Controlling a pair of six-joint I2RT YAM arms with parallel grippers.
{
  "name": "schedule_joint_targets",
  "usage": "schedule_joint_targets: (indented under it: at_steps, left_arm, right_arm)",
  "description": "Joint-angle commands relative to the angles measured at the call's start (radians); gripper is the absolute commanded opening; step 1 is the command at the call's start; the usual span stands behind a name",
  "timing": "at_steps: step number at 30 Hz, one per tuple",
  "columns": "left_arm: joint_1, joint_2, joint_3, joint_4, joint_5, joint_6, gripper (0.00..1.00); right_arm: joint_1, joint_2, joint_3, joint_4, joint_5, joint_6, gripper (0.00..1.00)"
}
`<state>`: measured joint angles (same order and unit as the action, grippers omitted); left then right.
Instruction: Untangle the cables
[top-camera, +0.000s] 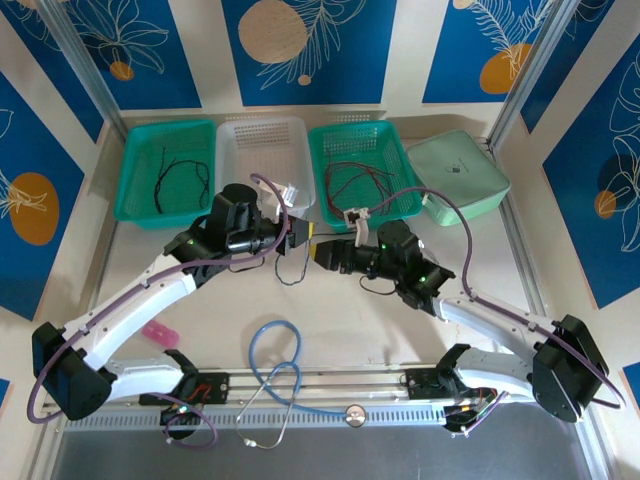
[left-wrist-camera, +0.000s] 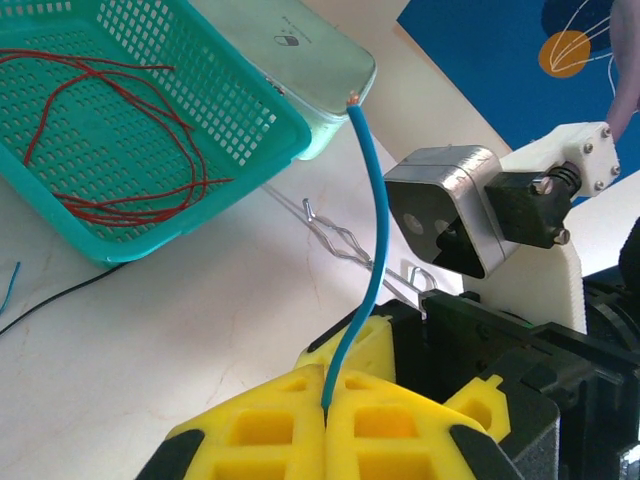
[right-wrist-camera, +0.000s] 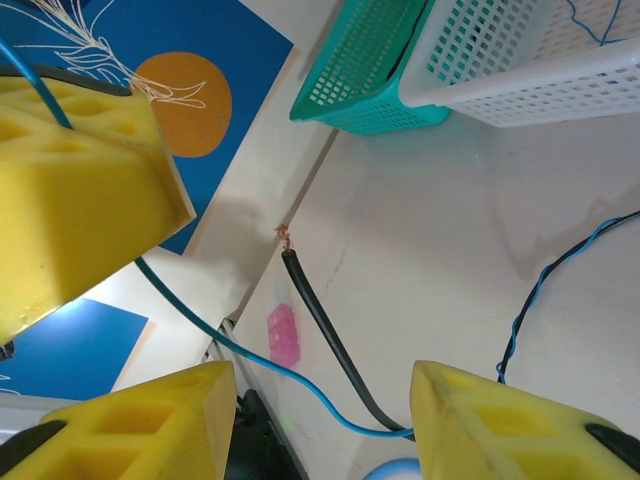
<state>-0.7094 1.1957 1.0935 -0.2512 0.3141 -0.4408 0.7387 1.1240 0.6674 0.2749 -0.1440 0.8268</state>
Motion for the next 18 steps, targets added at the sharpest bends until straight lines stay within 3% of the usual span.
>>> schedule_joint_targets:
  at_steps: [1,10,18]
  left_arm:
    - [-0.003,-0.024,0.031,-0.002,0.022,-0.015,0.0]
    - [-0.004,-0.032,0.028,-0.003,0.025,-0.022,0.0]
    - [-0.004,-0.028,0.022,0.01,0.032,-0.033,0.0]
  right_arm:
    - [0.007,0.027,0.041,0.037,-0.037,0.0,0.49]
    - [-0.021,0.068,0.034,0.096,-0.04,0.017,0.39]
    - [-0.024,0.1,0.041,0.116,-0.054,0.019,0.38]
